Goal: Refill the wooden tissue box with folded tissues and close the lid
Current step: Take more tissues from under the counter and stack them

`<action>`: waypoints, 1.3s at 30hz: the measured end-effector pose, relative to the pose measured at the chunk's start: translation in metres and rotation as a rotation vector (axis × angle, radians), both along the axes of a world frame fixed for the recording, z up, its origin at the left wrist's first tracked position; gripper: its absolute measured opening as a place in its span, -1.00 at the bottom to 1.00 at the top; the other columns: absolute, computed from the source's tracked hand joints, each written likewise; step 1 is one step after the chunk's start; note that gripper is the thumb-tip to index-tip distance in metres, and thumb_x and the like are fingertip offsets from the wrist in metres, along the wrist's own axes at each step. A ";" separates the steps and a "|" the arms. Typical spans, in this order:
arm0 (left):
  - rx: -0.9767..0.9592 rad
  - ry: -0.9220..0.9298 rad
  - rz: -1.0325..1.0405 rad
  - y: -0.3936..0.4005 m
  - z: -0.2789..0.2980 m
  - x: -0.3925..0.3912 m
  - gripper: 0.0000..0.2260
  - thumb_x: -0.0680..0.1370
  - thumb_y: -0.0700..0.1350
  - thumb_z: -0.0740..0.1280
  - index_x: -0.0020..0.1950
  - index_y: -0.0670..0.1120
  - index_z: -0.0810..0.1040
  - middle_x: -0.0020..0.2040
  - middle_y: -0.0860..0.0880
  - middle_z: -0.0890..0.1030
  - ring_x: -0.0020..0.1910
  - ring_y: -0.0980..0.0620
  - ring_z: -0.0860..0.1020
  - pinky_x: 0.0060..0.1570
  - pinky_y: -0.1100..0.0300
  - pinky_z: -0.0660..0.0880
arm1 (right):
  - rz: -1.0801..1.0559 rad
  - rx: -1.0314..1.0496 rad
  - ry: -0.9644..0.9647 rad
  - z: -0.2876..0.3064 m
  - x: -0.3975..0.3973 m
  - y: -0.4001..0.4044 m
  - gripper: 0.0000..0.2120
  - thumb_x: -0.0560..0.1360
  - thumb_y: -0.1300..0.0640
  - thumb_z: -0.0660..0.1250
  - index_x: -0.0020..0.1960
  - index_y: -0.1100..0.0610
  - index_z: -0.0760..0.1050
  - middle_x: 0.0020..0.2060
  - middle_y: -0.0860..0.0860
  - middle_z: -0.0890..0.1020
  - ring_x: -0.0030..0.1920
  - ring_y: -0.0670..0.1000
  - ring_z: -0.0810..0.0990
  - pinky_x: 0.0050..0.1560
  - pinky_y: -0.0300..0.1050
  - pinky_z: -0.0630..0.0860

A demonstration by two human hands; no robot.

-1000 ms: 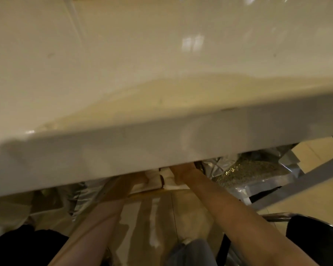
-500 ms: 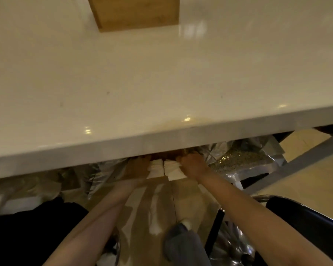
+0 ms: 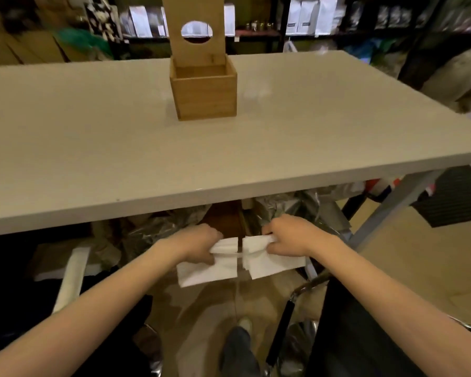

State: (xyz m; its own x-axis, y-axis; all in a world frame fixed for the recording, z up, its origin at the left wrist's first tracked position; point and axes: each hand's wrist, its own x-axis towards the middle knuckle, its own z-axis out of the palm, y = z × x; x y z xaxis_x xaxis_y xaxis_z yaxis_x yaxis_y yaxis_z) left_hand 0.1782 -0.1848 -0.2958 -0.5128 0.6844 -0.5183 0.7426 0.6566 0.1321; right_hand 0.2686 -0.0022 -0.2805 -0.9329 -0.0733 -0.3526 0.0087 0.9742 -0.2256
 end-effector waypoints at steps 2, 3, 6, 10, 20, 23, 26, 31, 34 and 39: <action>-0.006 -0.060 -0.027 -0.001 0.028 0.007 -0.72 0.44 -0.06 0.38 0.13 -0.07 0.51 0.10 -0.03 0.57 0.05 0.00 0.52 0.01 0.15 0.46 | -0.019 -0.029 0.010 0.032 0.012 -0.002 -0.83 0.40 0.13 0.28 -0.16 0.24 0.54 -0.32 0.07 0.51 -0.32 0.03 0.44 -0.44 -0.15 0.24; 0.003 -0.091 -0.037 -0.002 0.044 0.009 -0.71 0.44 -0.06 0.38 0.14 -0.06 0.51 0.09 0.00 0.56 0.06 0.02 0.51 0.01 0.18 0.42 | -0.026 -0.041 0.017 0.048 0.016 -0.003 -0.83 0.39 0.11 0.29 -0.19 0.23 0.54 -0.33 0.06 0.51 -0.33 0.02 0.44 -0.42 -0.14 0.24; 0.057 -0.175 -0.075 -0.007 0.095 0.014 -0.72 0.43 -0.06 0.38 0.12 0.00 0.50 0.00 0.08 0.51 0.02 0.08 0.48 0.04 0.21 0.35 | -0.050 -0.073 0.050 0.092 0.022 -0.006 -0.83 0.39 0.07 0.32 -0.34 0.10 0.47 -0.39 -0.01 0.47 -0.39 -0.03 0.40 -0.41 -0.16 0.25; 0.172 -0.210 -0.060 -0.018 0.159 0.012 -0.78 0.45 -0.06 0.37 0.05 0.04 0.44 -0.05 0.12 0.51 -0.07 0.09 0.49 -0.07 0.24 0.43 | -0.068 -0.093 0.136 0.143 0.019 -0.008 -0.85 0.37 0.10 0.33 -0.25 0.20 0.54 -0.37 0.03 0.49 -0.36 -0.02 0.41 -0.34 -0.12 0.29; 0.288 -0.177 0.044 -0.012 0.211 -0.047 -0.76 0.48 -0.03 0.32 0.13 0.05 0.45 0.06 0.06 0.54 0.07 0.03 0.53 0.02 0.21 0.51 | -0.084 -0.128 0.267 0.190 -0.031 0.013 -0.83 0.34 0.09 0.34 -0.24 0.22 0.57 -0.31 0.12 0.56 -0.29 0.05 0.48 -0.27 -0.08 0.36; 0.221 -0.186 0.038 0.003 0.205 -0.068 -0.74 0.49 -0.02 0.31 0.17 0.04 0.45 0.08 0.06 0.54 0.09 0.03 0.54 0.07 0.18 0.50 | -0.092 -0.127 0.213 0.184 -0.053 0.022 -0.82 0.34 0.06 0.33 -0.37 0.13 0.46 -0.41 0.01 0.46 -0.37 -0.01 0.42 -0.30 -0.09 0.33; 0.173 -0.203 0.032 0.021 0.198 -0.088 -0.73 0.49 -0.04 0.31 0.18 0.02 0.46 0.08 0.04 0.54 0.10 0.00 0.54 0.08 0.15 0.49 | -0.094 -0.138 0.179 0.175 -0.075 0.037 -0.80 0.26 0.00 0.30 -0.41 0.11 0.39 -0.46 -0.01 0.39 -0.41 -0.01 0.36 -0.32 -0.05 0.28; 0.138 -0.146 0.013 0.048 0.188 -0.122 -0.73 0.47 -0.02 0.34 0.15 -0.02 0.51 0.06 0.02 0.56 0.04 0.02 0.52 0.10 0.13 0.46 | -0.087 -0.148 0.092 0.163 -0.113 0.059 -0.82 0.24 0.01 0.29 -0.36 0.13 0.41 -0.42 0.02 0.39 -0.38 0.00 0.34 -0.31 -0.03 0.25; 0.157 -0.064 0.008 0.059 0.181 -0.139 -0.79 0.47 0.00 0.34 0.08 0.00 0.53 -0.04 0.07 0.53 -0.04 0.05 0.49 0.00 0.18 0.43 | -0.072 -0.149 0.066 0.158 -0.137 0.071 -0.80 0.18 -0.03 0.24 -0.35 0.11 0.42 -0.42 0.00 0.40 -0.35 0.02 0.36 -0.30 -0.01 0.28; 0.221 -0.042 0.044 0.066 0.172 -0.155 -0.75 0.46 -0.01 0.35 0.12 0.04 0.50 -0.03 0.12 0.51 -0.03 0.09 0.48 -0.02 0.23 0.42 | -0.026 -0.179 0.038 0.151 -0.164 0.086 -0.79 0.28 0.02 0.31 -0.25 0.17 0.50 -0.38 -0.02 0.48 -0.33 -0.01 0.43 -0.26 -0.06 0.35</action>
State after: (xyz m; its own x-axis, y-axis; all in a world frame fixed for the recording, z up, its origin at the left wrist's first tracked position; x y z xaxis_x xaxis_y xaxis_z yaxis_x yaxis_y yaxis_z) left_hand 0.0236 -0.1192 -0.1236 -0.5258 0.7611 -0.3798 0.7047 0.6399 0.3066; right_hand 0.1049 0.0837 -0.1299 -0.9477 -0.1075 -0.3006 0.0216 0.9178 -0.3964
